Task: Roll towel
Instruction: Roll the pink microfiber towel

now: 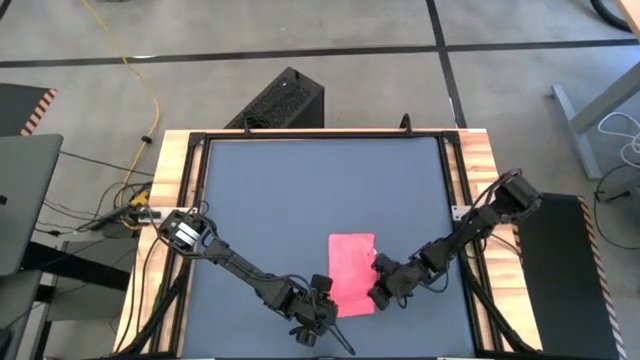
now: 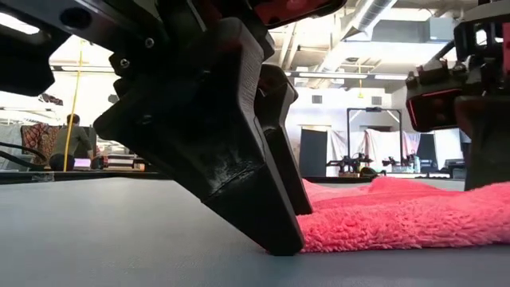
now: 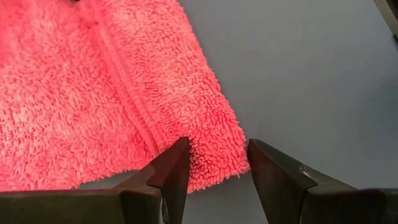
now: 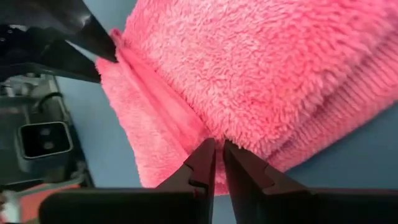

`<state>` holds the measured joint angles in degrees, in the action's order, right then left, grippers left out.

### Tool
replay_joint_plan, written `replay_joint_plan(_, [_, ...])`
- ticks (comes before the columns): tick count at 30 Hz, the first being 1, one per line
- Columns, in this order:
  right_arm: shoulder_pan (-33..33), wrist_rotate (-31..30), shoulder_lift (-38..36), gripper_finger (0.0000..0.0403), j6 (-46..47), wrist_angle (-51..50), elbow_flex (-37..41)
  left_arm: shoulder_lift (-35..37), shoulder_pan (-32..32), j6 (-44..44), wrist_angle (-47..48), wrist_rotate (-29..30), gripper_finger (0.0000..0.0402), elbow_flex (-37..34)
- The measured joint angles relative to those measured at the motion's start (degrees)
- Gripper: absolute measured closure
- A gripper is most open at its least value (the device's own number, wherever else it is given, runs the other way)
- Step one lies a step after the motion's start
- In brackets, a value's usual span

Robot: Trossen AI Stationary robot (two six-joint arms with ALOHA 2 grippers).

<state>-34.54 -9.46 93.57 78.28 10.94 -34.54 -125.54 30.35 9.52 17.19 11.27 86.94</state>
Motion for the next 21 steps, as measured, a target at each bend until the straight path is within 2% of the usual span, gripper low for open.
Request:
replay_joint_plan(4, [0.2,0.0,-1.8,0.0304,-1.0,-1.9,0.0,0.0,-0.1,0.0,0.0,0.0,0.0249,0.0])
replay_joint_plan(13, [-0.9,-1.3,-2.0,0.0187,1.3,-0.2,-0.1,-0.1,-0.1,-2.1,-0.6,0.6,0.0249,0.0])
replay_joint_plan(16, [-1.2,-2.5,-2.0,0.0175,1.9,0.0,-0.1,-0.1,-0.2,-4.4,-1.3,1.2,0.0249,0.0])
replay_joint_plan(21, [-1.5,-4.2,-2.0,0.0181,1.8,0.3,-0.2,-0.1,-0.9,-7.9,-2.4,0.6,0.0249,0.0])
